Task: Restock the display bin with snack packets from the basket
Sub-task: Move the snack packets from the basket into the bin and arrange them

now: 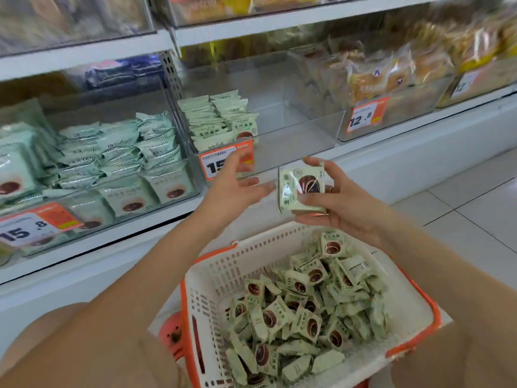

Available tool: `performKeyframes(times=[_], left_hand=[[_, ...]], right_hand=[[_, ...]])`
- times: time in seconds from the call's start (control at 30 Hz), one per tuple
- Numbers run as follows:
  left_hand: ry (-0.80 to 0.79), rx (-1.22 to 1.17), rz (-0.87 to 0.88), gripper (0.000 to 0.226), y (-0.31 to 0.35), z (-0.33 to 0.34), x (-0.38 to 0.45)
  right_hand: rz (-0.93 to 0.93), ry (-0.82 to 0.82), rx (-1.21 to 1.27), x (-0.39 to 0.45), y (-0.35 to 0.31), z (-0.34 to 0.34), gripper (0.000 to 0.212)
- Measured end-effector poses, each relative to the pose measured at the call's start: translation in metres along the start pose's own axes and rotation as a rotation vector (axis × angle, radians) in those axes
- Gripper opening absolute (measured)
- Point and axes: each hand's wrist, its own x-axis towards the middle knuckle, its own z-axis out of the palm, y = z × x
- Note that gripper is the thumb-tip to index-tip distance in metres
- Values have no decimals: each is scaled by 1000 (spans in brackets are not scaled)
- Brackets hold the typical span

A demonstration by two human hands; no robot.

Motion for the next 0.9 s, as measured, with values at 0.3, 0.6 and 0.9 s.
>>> performKeyframes(times=[0.3, 0.6, 0.9], left_hand=[[-171, 109, 141, 44, -1, 1, 1], [103, -4, 98, 35, 11, -31, 18], [282, 682, 448, 22, -1, -70, 45]], right_hand=[[-94, 248, -77, 0, 8, 41, 30], [-285, 6, -505, 22, -18, 36, 57], [-429, 245, -399, 50, -42, 24, 28]])
